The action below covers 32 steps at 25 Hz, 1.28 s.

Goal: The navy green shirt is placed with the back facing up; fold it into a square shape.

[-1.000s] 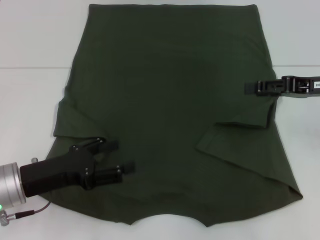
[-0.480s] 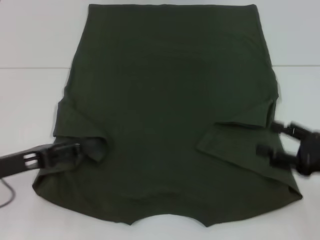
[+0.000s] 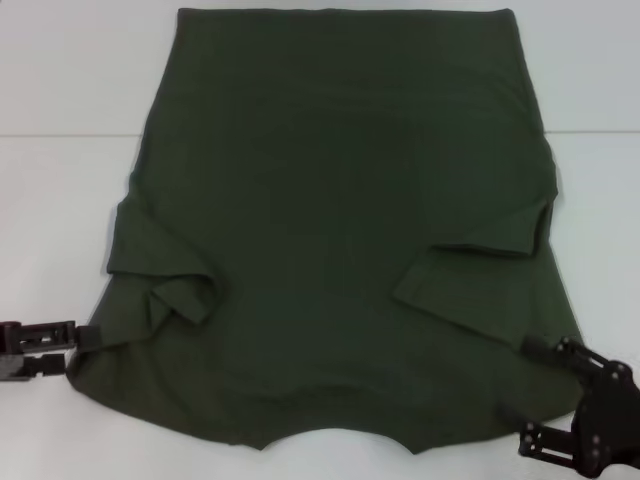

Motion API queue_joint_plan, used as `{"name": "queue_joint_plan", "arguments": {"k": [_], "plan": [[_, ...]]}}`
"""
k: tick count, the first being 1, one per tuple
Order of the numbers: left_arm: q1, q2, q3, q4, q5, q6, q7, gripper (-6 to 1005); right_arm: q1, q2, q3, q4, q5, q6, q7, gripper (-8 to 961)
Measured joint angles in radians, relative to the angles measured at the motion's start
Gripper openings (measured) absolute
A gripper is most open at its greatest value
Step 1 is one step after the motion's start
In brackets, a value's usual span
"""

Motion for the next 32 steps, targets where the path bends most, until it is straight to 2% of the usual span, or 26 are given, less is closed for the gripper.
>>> {"name": "queue_joint_plan", "arguments": {"k": [3, 4, 9, 14, 32], "plan": [[-0.018, -0.002, 0.002, -0.003, 0.053, -0.034, -0.034, 938, 0.002, 0.000, -0.003, 0.008, -0.014, 0.005, -0.006, 925], [-0.038, -0.010, 0.008, -0.004, 0.101, -0.073, -0.056, 938, 0.003, 0.000, -0.003, 0.009, -0.018, 0.005, -0.007, 925], [-0.070, -0.016, 0.011, -0.015, 0.165, -0.130, -0.107, 938, 0.001, -0.002, -0.001, 0.003, -0.059, 0.006, -0.054, 925], [-0.077, -0.018, 0.025, -0.016, 0.175, -0.163, -0.147, 938, -0.004, 0.000, 0.005, 0.011, -0.080, 0.024, -0.118, 925], [-0.112, -0.017, 0.038, -0.092, 0.198, -0.221, -0.164, 914, 0.002, 0.001, -0.003, 0.014, -0.081, 0.037, -0.119, 926]]}}
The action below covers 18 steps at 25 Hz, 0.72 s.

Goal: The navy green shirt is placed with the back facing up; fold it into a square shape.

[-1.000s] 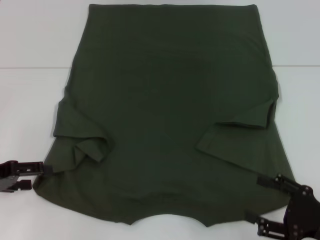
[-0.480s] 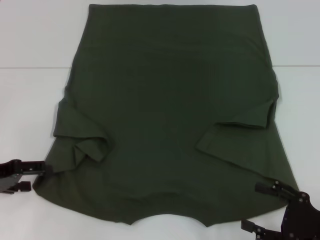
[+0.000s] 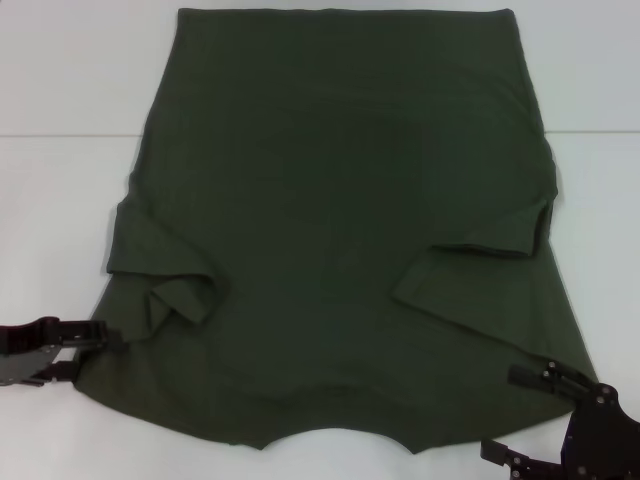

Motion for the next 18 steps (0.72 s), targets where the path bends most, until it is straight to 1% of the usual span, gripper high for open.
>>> {"name": "queue_joint_plan", "arguments": {"k": [7, 14, 18], "plan": [[-0.019, 0.000, 0.000, -0.032, -0.004, -0.003, 0.008, 901, 0.001, 0.000, -0.001, 0.000, 0.000, 0.002, 0.002, 926], [-0.050, -0.011, 0.001, -0.047, -0.002, 0.001, 0.011, 888, 0.002, 0.000, 0.002, 0.000, 0.000, 0.002, 0.006, 926], [-0.052, -0.012, 0.024, -0.044, 0.001, -0.009, 0.011, 880, 0.003, 0.000, 0.006, 0.000, 0.000, 0.002, 0.006, 926]]}}
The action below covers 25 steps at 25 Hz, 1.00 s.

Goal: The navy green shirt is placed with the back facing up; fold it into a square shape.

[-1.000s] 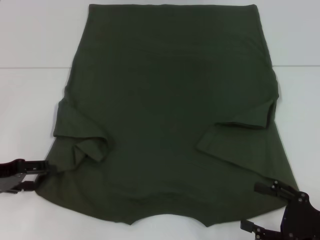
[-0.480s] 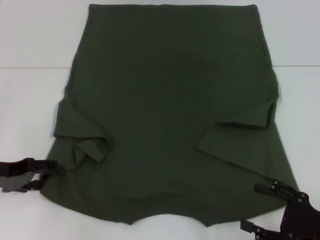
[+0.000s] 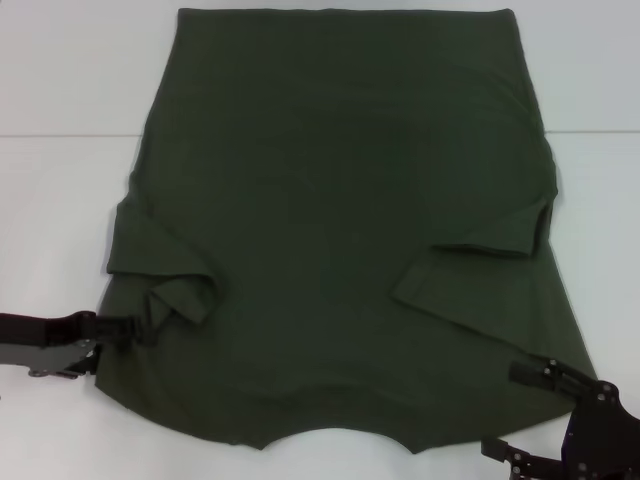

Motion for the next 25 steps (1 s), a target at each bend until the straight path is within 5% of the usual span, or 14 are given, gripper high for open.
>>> {"name": "queue_joint_plan", "arguments": {"k": [5, 16, 25], "plan": [[0.000, 0.002, 0.041, 0.008, 0.000, -0.010, 0.004, 871, 0.000, 0.000, 0.002, 0.000, 0.002, -0.002, 0.001, 925], [0.009, -0.007, 0.064, 0.035, 0.003, -0.019, 0.006, 615, 0.002, 0.000, 0.013, 0.000, 0.006, -0.001, 0.008, 926], [0.006, -0.005, 0.062, 0.034, 0.004, -0.022, 0.005, 214, 0.010, -0.002, 0.064, -0.034, 0.006, -0.006, 0.155, 926]]}}
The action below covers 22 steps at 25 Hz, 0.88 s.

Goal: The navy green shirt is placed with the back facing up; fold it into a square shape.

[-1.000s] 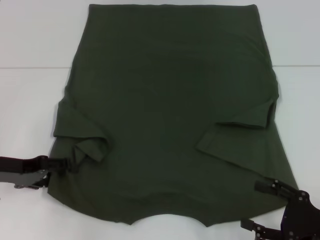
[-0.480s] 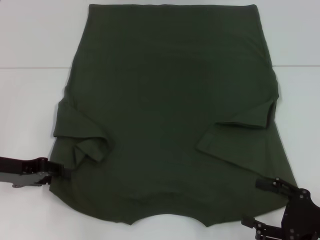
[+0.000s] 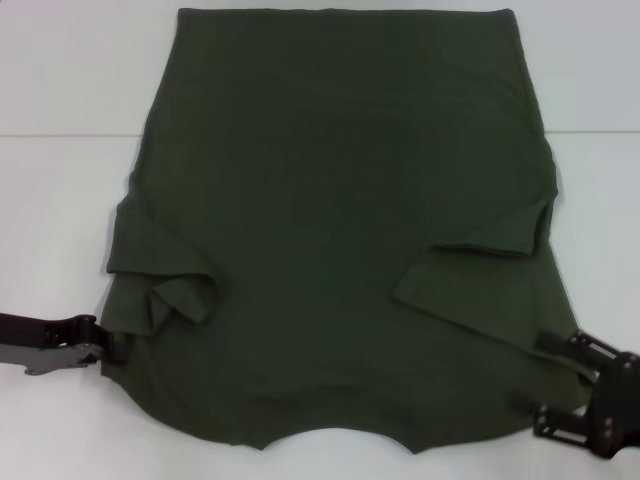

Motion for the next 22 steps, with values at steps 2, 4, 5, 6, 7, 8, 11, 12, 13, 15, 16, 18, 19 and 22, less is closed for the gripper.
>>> {"name": "queue_joint_plan", "arguments": {"k": [2, 4, 5, 6, 7, 8, 11, 12, 13, 15, 16, 18, 19, 22], "plan": [[0.000, 0.000, 0.000, 0.000, 0.000, 0.002, 0.001, 130, 0.002, -0.003, 0.020, -0.055, 0.000, -0.009, 0.140, 925], [0.000, 0.000, 0.001, 0.000, 0.000, 0.002, 0.003, 92, 0.002, -0.004, 0.031, -0.138, -0.002, -0.020, 0.320, 925], [-0.001, -0.001, 0.001, 0.000, 0.000, 0.003, 0.006, 74, 0.003, -0.006, 0.031, -0.195, -0.007, -0.021, 0.436, 925], [-0.001, -0.001, 0.001, 0.000, -0.002, 0.004, 0.007, 55, 0.006, -0.009, 0.028, -0.255, -0.020, -0.021, 0.559, 925], [-0.001, -0.001, 0.001, 0.000, -0.002, 0.004, 0.007, 36, 0.012, -0.017, 0.026, -0.312, -0.036, -0.019, 0.681, 925], [-0.002, -0.001, 0.001, 0.000, -0.004, 0.006, 0.009, 36, 0.023, -0.029, 0.023, -0.363, -0.070, -0.019, 0.814, 925], [-0.002, 0.000, 0.000, 0.000, -0.007, 0.009, 0.016, 35, 0.075, -0.085, 0.023, -0.453, -0.210, -0.031, 1.162, 926], [-0.002, 0.000, 0.000, 0.000, -0.008, 0.009, 0.018, 35, 0.097, -0.108, 0.024, -0.463, -0.268, -0.039, 1.268, 926], [-0.003, 0.000, 0.000, 0.000, -0.008, 0.010, 0.021, 35, 0.129, -0.134, 0.027, -0.457, -0.344, -0.050, 1.367, 926], [-0.004, 0.000, -0.003, 0.000, -0.010, 0.011, 0.028, 34, 0.176, -0.159, 0.031, -0.448, -0.451, -0.065, 1.475, 925], [-0.005, 0.000, -0.005, 0.000, -0.010, 0.011, 0.030, 34, 0.202, -0.164, 0.032, -0.447, -0.510, -0.072, 1.511, 923], [-0.006, 0.001, -0.006, 0.000, -0.011, 0.012, 0.033, 34, 0.246, -0.167, 0.033, -0.449, -0.604, -0.083, 1.547, 920], [-0.006, 0.001, -0.006, 0.001, -0.011, 0.013, 0.034, 33, 0.267, -0.166, 0.032, -0.450, -0.640, -0.085, 1.555, 919], [-0.006, 0.002, -0.010, 0.001, -0.013, 0.013, 0.042, 33, 0.312, -0.156, 0.023, -0.443, -0.702, -0.089, 1.564, 915]]}}
